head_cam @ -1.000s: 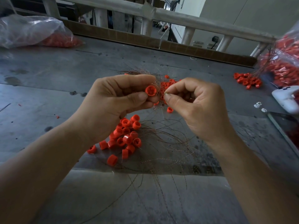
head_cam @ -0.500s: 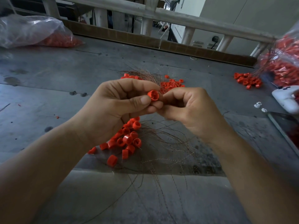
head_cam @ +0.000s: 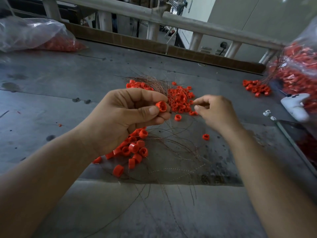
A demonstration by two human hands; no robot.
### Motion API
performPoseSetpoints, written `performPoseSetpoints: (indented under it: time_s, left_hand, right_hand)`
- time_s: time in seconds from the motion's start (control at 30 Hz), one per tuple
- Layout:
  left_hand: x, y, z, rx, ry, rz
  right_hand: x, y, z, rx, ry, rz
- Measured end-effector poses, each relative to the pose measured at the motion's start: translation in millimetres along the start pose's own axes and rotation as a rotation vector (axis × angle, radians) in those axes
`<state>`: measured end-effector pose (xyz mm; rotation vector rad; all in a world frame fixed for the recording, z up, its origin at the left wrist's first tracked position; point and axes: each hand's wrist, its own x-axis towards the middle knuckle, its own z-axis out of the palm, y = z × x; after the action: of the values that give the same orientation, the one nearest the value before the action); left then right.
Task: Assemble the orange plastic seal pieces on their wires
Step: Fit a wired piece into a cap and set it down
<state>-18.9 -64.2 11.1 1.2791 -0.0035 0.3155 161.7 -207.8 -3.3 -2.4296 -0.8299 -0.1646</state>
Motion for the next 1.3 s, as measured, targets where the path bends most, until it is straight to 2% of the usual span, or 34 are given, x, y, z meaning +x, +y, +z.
performPoseSetpoints:
  time_s: [0.2, 0.33, 0.4, 0.47, 0.57, 0.63, 0.87, 1.3]
  left_hand:
    - [-0.2, 1.3, 1.1, -0.003, 0.012, -0.001]
    - [0.2, 1.0, 1.2, -0.002, 0.018, -0.001]
    - [0.5, 1.0, 0.9, 0.001, 0.025, -0.006]
    - [1.1, 0.5, 1.3, 0.012, 0.041, -0.014]
    - [1.7, -0.7, 2.3, 0.036, 0.072, -0.022]
    - [2.1, -1.5, 2.2, 0.050, 0.088, -0.023]
    - [3.1, -2.8, 2.1, 0.087, 0.115, -0.029]
    - [5.5, -6.6, 1.6, 0.142, 0.193, -0.043]
  right_hand:
    - [4.9, 9.8, 3.7, -0.087, -0.088, 0.081]
    - [6.7, 12.5, 2.1, -0.035, -0.059, 0.065]
    - [7.7, 11.6, -2.5, 0.113, -0.039, 0.081]
    - [4.2, 3.2, -9.9, 0.387, -0.060, 0.078]
    - [-9.3, -20.7, -20.3, 0.797, -0.149, 0.007]
    - [-20.2, -35.8, -24.0, 0.947, -0.221, -0.057]
    - [-40.9, -60.2, -17.1, 0.897, -0.319, -0.215]
    - [-45.7, -61.4, -7.6, 0.772, -0.260, -0.354]
